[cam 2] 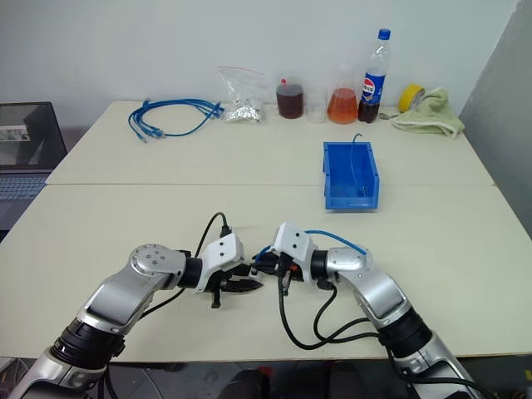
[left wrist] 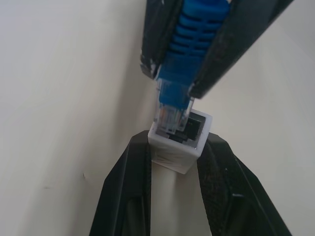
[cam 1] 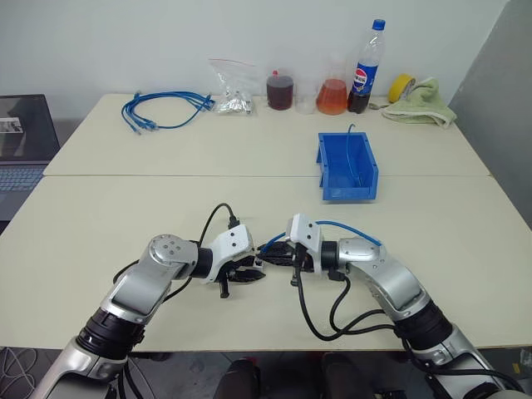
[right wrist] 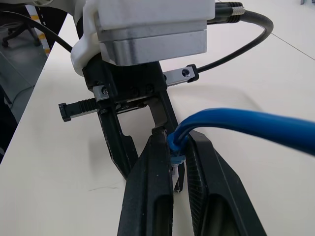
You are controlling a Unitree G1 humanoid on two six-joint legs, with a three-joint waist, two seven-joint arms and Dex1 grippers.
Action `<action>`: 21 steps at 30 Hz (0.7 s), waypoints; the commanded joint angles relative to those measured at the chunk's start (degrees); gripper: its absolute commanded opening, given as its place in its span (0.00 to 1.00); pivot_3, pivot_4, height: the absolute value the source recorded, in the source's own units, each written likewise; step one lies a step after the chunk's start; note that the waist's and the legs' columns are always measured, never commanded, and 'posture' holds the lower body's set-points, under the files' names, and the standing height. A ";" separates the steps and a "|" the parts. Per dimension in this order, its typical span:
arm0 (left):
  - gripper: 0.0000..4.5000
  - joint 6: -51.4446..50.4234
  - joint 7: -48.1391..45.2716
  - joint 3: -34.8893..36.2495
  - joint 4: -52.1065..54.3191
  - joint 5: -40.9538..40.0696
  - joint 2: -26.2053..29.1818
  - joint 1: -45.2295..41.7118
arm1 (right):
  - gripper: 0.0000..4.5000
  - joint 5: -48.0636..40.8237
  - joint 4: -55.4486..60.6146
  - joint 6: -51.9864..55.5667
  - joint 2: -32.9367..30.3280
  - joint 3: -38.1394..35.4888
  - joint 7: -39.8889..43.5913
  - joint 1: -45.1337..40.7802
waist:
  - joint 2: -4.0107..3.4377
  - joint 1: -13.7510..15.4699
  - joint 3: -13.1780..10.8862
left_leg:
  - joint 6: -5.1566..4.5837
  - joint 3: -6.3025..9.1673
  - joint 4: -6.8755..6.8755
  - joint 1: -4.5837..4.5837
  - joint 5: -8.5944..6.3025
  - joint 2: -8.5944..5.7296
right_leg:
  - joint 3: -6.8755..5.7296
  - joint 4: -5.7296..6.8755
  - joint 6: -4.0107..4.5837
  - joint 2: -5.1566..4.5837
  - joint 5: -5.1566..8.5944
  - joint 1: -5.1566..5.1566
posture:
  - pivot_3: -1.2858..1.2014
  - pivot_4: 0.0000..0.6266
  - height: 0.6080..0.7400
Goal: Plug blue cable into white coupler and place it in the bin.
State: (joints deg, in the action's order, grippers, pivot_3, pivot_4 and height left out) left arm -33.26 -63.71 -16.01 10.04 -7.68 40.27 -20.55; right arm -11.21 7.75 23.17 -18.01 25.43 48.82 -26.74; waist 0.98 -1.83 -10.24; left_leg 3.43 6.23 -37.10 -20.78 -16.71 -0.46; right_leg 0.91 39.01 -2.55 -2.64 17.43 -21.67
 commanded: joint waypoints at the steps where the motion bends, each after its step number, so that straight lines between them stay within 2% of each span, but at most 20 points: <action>1: 0.22 -0.71 -0.11 -1.91 -1.40 0.59 0.48 0.49 | 0.02 0.89 1.00 0.38 -0.41 1.21 1.45 -0.50 | -0.02 -0.01 0.01 | 0.00 0.00 0.00 0.00 0.00 0.00 | 0.00 0.00 0.00 0.00 0.00 0.00 | 0.52 0.24 1.00; 12: 0.22 -0.65 0.05 -2.11 -1.64 0.86 0.45 0.29 | 0.02 1.49 2.01 4.58 -1.31 2.02 3.21 -2.71 | -0.03 -0.01 0.04 | 0.00 0.01 -0.01 0.01 0.00 0.00 | -0.01 0.01 0.00 0.01 0.00 0.01 | 0.52 0.24 1.00; 21: 0.22 -0.68 0.24 -2.43 -1.13 0.73 0.31 0.40 | 0.02 2.70 -0.16 6.62 1.82 3.89 2.25 -4.15 | -0.06 -0.02 0.10 | 0.00 0.01 -0.01 0.01 0.00 0.00 | 0.00 0.01 0.00 0.01 0.00 0.01 | 0.52 0.24 1.00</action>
State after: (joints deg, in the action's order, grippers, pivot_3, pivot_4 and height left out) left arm -33.25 -63.43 -16.35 9.68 -7.63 40.42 -20.87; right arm -8.31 8.20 29.12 -17.28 27.65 50.80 -30.52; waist 0.92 -1.86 -10.14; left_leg 3.43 6.24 -37.10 -20.76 -16.71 -0.45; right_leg 0.90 39.03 -2.54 -2.62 17.43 -21.66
